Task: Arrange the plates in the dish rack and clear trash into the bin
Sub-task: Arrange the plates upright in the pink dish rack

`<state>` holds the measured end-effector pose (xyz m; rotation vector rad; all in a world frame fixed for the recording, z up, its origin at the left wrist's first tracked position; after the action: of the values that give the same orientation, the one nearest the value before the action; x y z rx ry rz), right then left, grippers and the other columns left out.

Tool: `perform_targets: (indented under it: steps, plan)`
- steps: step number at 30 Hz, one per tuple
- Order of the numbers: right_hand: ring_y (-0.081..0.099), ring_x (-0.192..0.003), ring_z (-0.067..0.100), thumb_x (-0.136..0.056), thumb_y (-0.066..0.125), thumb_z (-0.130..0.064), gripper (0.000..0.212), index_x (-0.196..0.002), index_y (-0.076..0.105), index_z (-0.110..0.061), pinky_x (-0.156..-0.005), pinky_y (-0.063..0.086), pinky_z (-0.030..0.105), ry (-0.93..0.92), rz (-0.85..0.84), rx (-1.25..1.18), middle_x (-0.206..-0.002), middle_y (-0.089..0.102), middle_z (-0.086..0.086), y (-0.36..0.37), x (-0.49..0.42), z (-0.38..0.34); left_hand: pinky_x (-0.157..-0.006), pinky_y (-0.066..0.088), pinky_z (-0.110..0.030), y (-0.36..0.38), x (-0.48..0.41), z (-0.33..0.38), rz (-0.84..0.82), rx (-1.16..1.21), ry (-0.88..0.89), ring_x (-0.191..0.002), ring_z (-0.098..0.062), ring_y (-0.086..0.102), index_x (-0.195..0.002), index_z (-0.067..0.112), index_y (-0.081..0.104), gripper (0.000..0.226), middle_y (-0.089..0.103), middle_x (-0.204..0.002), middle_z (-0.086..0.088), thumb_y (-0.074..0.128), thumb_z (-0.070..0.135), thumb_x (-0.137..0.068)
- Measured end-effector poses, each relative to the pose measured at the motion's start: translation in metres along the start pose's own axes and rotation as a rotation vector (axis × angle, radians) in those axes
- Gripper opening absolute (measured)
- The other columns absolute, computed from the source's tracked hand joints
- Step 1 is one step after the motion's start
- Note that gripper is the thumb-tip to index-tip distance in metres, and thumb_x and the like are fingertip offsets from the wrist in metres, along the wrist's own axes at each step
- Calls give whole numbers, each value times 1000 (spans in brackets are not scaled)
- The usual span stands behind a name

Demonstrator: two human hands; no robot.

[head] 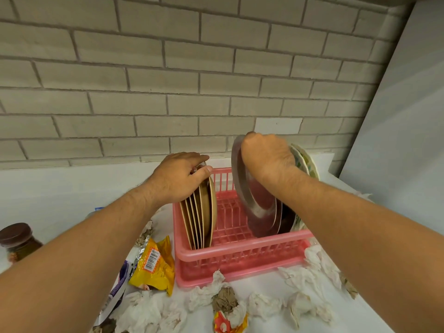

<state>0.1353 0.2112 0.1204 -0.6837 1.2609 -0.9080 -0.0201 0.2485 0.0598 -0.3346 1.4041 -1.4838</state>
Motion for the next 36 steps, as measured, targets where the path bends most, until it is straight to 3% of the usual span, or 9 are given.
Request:
perform_targets:
  steps: [3, 9, 14, 19, 23, 27, 30, 36]
  plan:
    - [43, -54, 22, -87, 60, -7, 14, -99, 54, -5, -51, 37, 33, -28, -33, 18, -69, 44, 7, 12, 4, -6, -111, 25, -36, 1, -1, -1, 0, -8, -4, -135, -16, 35, -138, 26, 47, 51, 46, -144, 2, 33, 53, -96]
    - [47, -62, 24, -89, 54, -5, 15, -103, 53, -3, -54, 36, 33, -8, -29, -28, -86, 63, 13, 29, 11, -2, -112, 25, -37, 1, -1, 0, -1, -7, -7, -135, -16, 35, -138, 26, 47, 51, 46, -144, 2, 34, 52, -96]
    - [62, -94, 36, -87, 48, 1, 28, -115, 49, 1, -60, 38, 34, 21, -70, -108, -103, 61, 22, 38, 19, -1, -111, 24, -35, 1, -1, 1, 6, -3, -4, -134, -16, 36, -137, 26, 47, 49, 47, -143, 2, 35, 50, -97]
    - [60, -87, 31, -83, 54, 5, 30, -113, 51, 0, -59, 38, 33, 86, -145, -112, -102, 62, 17, 32, 20, 17, -113, 24, -37, 3, -1, -1, -11, -20, -16, -136, -15, 34, -139, 27, 45, 50, 45, -145, 3, 32, 52, -97]
    - [42, -74, 22, -83, 53, 8, 34, -116, 52, -2, -60, 37, 31, 93, -206, -69, -101, 62, 15, 24, 23, 22, -113, 23, -37, 4, -2, 0, -11, -20, -10, -136, -16, 33, -139, 27, 45, 51, 44, -145, 2, 33, 52, -97]
    - [49, -73, 22, -88, 53, 1, 33, -120, 52, -6, -63, 41, 31, 117, -258, -70, -101, 62, 13, 23, 26, 26, -110, 21, -34, 4, -2, 0, -4, -16, -13, -136, -16, 33, -138, 27, 46, 50, 45, -145, 2, 33, 52, -97]
    - [60, -87, 25, -93, 54, -10, 30, -123, 51, -9, -66, 42, 31, 104, -233, -82, -105, 62, 11, 22, 30, 28, -110, 20, -33, 5, -1, 0, -8, -29, -17, -136, -16, 33, -139, 27, 45, 50, 44, -145, 2, 32, 51, -97]
    - [61, -89, 27, -96, 53, -25, 29, -122, 49, -14, -70, 47, 34, 77, -140, -93, -99, 64, 9, -2, 29, 29, -112, 22, -34, 5, -2, 1, -20, -18, -8, -136, -16, 33, -139, 25, 45, 49, 45, -145, 1, 30, 48, -98]
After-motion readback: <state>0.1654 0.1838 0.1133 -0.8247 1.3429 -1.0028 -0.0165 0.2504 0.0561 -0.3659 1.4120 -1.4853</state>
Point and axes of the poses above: each hand's wrist, its own x-axis away from the middle knuckle, its own y-axis out of the palm, z = x × y, the point moved 7 cm from there along -x, towards the middle knuckle
